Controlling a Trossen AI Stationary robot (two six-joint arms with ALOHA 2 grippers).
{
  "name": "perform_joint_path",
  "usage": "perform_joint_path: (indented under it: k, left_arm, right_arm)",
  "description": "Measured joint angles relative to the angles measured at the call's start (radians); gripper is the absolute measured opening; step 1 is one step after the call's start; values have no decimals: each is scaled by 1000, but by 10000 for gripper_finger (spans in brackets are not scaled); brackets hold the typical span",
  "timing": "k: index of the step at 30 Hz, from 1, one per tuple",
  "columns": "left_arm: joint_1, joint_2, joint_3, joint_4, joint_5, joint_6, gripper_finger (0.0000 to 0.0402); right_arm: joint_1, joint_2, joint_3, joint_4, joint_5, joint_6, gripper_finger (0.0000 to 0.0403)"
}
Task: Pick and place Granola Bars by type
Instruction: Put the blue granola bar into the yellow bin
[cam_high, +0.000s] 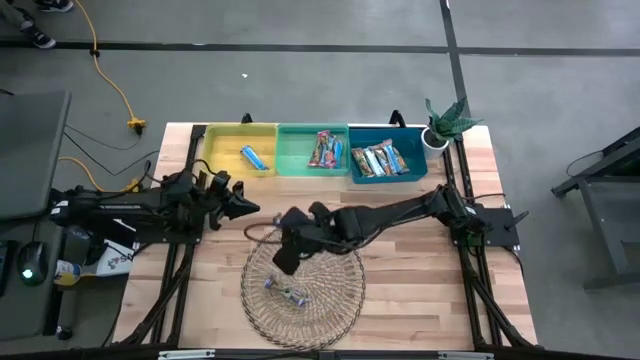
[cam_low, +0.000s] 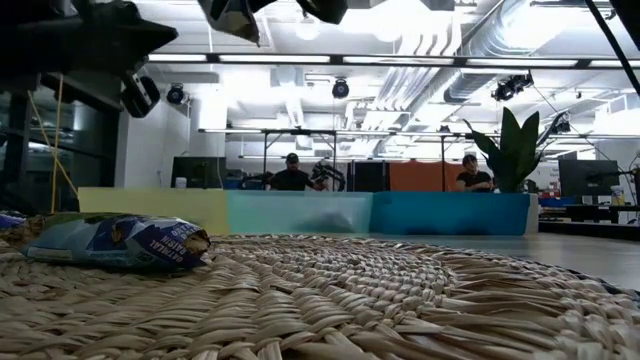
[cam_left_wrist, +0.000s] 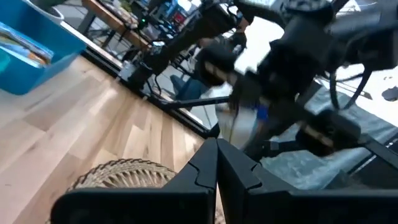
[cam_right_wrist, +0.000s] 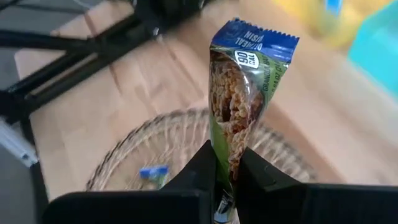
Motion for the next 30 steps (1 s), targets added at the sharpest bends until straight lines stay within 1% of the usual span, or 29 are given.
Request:
perform_joint_path:
  k: [3, 10, 12, 15, 17, 19, 26, 30]
  left_arm:
    - [0, 74, 1, 78, 27, -3, 0]
    - [0, 205, 4, 343, 40, -3, 0]
    - [0, 227, 18, 350, 13, 26, 1]
    - [0, 257, 58, 304, -3, 109, 11]
    - [0, 286, 87, 298, 6, 176, 30]
    - [0, 305, 110, 292, 19, 209, 58]
    - [0, 353, 173, 264, -36, 227, 183]
    - [0, 373, 200, 264, -58, 230, 233]
  right_arm:
    - [-19, -20, 0, 21, 17, -48, 19]
    - [-73, -44, 1, 43, 36, -116, 24]
    - [-86, -52, 1, 62, 34, -137, 24]
    - [-99, -64, 1, 108, 27, -178, 22]
    - [-103, -71, 1, 127, 22, -200, 20]
    - [-107, -80, 1, 128, 24, -219, 20]
    - [-119, -97, 1, 111, 40, -250, 19]
    - [-126, -97, 1, 96, 37, -260, 20]
